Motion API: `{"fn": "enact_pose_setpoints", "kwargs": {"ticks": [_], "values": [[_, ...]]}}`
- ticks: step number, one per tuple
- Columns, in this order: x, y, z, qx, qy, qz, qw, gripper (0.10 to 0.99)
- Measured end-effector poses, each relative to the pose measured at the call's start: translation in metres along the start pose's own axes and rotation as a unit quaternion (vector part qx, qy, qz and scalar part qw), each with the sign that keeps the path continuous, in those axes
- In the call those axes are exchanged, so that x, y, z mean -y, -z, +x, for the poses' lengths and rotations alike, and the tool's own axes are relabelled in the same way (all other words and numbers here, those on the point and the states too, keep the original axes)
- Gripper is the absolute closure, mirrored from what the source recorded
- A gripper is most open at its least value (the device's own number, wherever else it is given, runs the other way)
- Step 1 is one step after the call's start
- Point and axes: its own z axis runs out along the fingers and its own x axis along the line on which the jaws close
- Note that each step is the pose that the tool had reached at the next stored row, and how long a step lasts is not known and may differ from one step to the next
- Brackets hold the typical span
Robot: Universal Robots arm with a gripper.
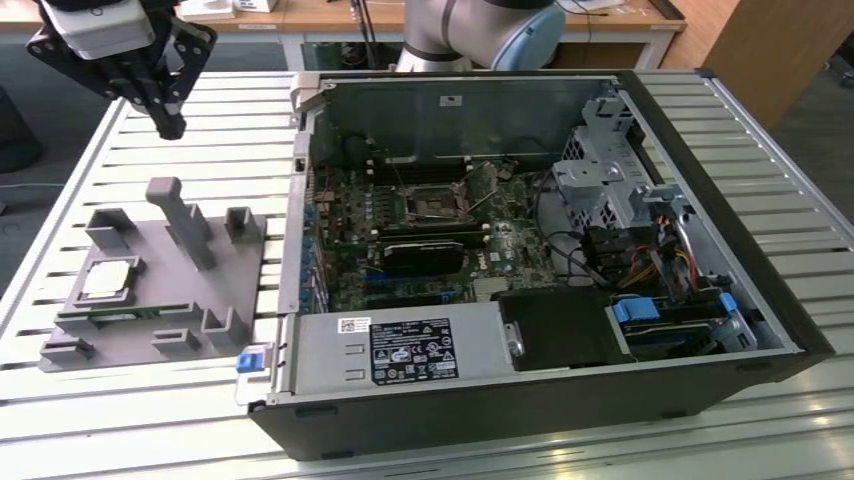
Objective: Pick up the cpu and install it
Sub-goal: 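Reach for the cpu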
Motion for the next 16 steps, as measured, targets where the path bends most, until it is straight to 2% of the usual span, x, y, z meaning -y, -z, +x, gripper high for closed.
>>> {"fn": "enact_pose_setpoints", "kwargs": {"ticks": [16], "values": [[0.0017, 0.0006, 0.0227, 0.0000, 0.000, 0.0000, 1.0000, 0.980]]}}
